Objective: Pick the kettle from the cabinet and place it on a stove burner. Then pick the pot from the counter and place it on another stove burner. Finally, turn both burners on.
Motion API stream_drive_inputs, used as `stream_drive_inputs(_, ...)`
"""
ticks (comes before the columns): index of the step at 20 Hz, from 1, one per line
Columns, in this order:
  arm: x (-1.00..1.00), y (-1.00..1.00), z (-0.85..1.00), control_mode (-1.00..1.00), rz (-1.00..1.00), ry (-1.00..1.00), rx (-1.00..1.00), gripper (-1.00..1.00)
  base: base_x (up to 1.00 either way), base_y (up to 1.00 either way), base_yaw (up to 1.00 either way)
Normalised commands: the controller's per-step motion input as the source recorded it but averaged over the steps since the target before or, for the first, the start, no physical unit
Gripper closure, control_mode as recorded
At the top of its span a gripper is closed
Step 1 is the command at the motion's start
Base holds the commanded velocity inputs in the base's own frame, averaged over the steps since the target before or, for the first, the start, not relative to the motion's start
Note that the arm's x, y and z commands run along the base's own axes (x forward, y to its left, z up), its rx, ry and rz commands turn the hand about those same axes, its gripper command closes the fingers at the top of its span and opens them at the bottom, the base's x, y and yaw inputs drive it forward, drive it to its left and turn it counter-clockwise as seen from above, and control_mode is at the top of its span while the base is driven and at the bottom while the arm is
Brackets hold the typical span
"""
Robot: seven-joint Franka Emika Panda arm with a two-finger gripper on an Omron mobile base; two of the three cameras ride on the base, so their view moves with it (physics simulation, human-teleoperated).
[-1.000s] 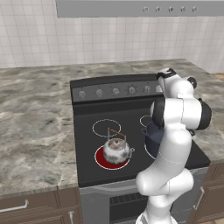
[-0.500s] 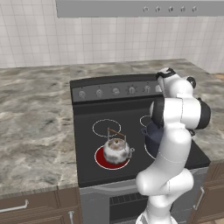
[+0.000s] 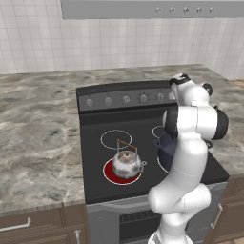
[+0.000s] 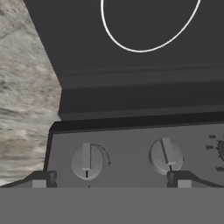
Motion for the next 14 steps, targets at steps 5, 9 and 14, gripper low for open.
stream_drive_inputs(5,0.14,0.01,0.00,-1.00,0.00,0.00,0.00,-1.00,0.00,0.00,0.00)
stream_drive_inputs(9,0.06,0.00,0.00,-1.00,0.00,0.00,0.00,-1.00,0.00,0.00,0.00)
stream_drive_inputs(14,0.00,0.00,0.00,-1.00,0.00,0.00,0.00,-1.00,0.00,0.00,0.00)
